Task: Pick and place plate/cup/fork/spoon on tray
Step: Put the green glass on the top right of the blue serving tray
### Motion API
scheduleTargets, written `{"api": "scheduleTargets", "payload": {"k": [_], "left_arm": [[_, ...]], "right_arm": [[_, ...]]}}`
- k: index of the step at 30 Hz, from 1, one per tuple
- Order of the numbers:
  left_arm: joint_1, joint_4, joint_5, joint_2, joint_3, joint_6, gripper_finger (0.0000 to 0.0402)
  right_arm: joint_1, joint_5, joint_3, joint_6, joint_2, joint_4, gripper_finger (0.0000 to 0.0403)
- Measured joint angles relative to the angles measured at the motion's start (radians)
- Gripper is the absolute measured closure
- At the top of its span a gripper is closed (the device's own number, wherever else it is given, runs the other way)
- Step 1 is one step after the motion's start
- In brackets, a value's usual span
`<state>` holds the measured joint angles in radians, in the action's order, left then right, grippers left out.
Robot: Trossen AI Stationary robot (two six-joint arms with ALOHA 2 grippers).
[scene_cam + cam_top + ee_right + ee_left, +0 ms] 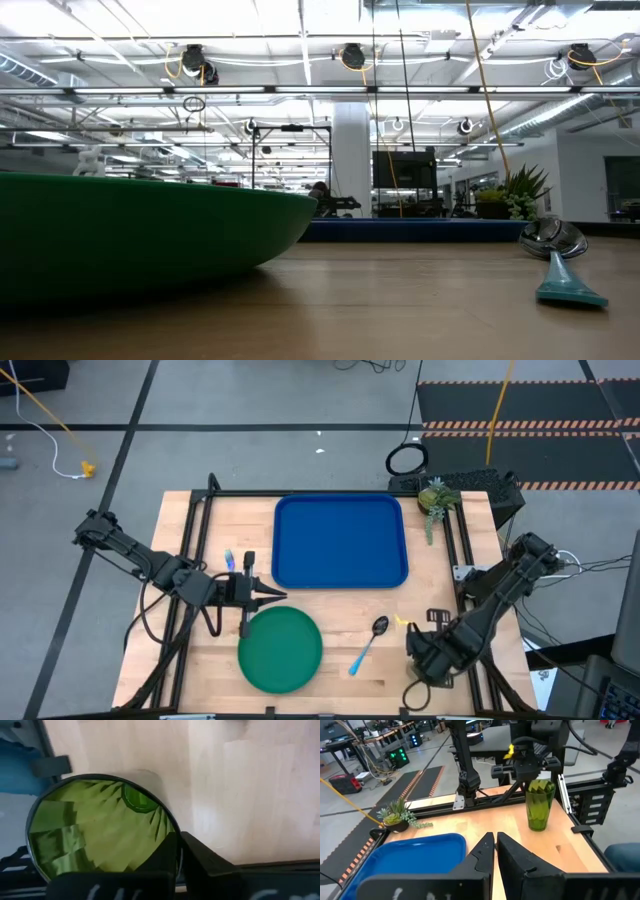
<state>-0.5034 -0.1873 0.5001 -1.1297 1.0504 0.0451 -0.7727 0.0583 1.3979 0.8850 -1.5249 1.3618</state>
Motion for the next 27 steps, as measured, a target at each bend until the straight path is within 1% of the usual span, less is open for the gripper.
{"api": "scheduleTargets", "payload": {"k": [4,8,11,13,19,24,27], "left_arm": [[0.0,-0.013,0.0,0.0,0.0,0.028,0.0376],[0.015,-0.021,0.006,0.0,0.0,0.034,0.0376],[0.041,-0.044,0.008,0.0,0.0,0.024,0.0376],[0.06,-0.067,0.009,0.0,0.0,0.02,0.0376],[0.143,-0.102,0.003,0.0,0.0,0.021,0.0376],[0.233,-0.099,-0.097,0.007,0.0,0.054,0.0376],[0.28,-0.101,-0.133,0.007,0.0,0.062,0.0376]], "right_arm": [[0.064,-0.002,0.035,-0.081,0.0,0.055,0.0401],[0.145,-0.006,0.117,-0.161,-0.001,0.145,0.0402],[0.206,-0.048,0.188,-0.218,-0.001,0.207,0.0402],[0.252,-0.086,0.23,-0.263,0.0,0.21,0.0402],[0.402,-0.115,0.342,-0.408,0.0,0.21,0.0402],[0.558,-0.119,0.403,-0.58,-0.001,0.21,0.0402],[0.657,-0.166,0.432,-0.702,0.0,0.209,0.0402]]}}
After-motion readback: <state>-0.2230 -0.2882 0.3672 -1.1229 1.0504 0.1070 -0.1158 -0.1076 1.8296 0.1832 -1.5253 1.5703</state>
